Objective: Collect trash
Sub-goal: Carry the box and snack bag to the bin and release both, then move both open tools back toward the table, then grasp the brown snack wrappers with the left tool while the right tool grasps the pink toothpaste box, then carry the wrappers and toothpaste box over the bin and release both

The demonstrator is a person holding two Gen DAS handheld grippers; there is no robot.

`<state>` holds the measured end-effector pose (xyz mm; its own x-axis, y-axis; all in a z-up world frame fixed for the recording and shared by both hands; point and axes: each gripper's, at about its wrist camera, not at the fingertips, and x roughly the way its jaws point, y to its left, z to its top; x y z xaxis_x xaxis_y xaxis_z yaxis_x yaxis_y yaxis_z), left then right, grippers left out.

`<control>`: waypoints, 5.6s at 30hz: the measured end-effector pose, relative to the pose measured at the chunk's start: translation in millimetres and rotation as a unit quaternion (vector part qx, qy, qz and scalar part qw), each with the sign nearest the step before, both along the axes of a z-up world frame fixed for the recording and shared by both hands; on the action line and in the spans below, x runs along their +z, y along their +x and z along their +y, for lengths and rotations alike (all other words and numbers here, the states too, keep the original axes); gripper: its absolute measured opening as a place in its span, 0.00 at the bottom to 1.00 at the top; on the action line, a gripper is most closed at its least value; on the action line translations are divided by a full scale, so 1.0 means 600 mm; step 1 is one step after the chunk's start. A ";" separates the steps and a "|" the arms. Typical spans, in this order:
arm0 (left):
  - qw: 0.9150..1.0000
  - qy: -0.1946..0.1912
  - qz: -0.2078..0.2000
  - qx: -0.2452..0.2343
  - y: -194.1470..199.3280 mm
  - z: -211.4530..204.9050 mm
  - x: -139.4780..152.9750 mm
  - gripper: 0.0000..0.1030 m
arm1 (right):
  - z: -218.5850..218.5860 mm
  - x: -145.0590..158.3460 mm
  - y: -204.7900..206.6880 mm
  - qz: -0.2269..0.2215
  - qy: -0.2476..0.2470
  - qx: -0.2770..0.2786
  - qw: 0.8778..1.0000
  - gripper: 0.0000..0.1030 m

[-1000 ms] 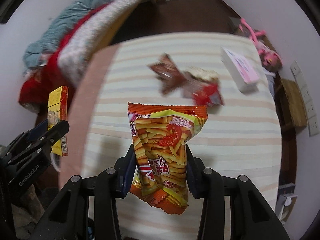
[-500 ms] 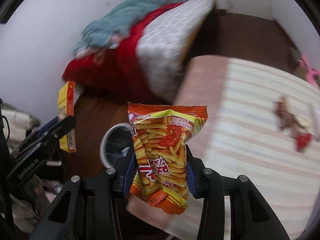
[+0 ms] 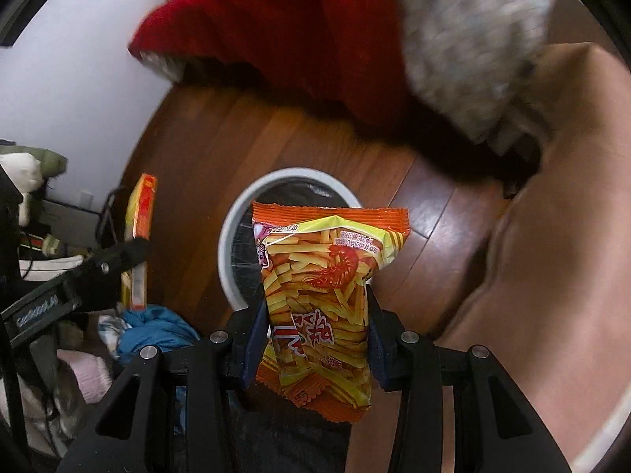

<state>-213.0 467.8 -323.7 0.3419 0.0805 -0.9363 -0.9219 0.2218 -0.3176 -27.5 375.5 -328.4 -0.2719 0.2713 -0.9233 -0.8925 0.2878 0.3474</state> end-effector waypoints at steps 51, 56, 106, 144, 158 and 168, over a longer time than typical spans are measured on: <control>0.978 0.158 0.135 0.024 -0.043 -0.226 0.120 0.97 | -0.126 0.098 -0.055 -0.112 0.055 0.037 0.992 1.00; 0.975 0.186 0.119 0.016 -0.037 -0.263 0.175 0.97 | -0.177 0.175 -0.045 -0.100 0.097 0.023 0.990 1.00; 0.937 0.094 0.058 -0.330 0.989 -0.563 0.043 0.32 | -0.701 0.068 0.977 -0.156 -0.045 -0.346 0.924 0.78; 0.902 0.220 0.042 -0.369 0.835 -0.599 0.126 0.15 | -0.749 0.111 0.774 -0.163 -0.038 -0.335 0.927 0.49; 0.912 0.273 -0.032 -0.305 0.576 -0.565 0.294 0.15 | -0.724 0.279 0.513 -0.159 0.081 -0.296 0.938 0.49; 0.929 0.306 0.001 -0.209 0.319 -0.442 0.339 0.15 | -0.520 0.321 0.266 -0.114 0.147 -0.183 0.965 0.49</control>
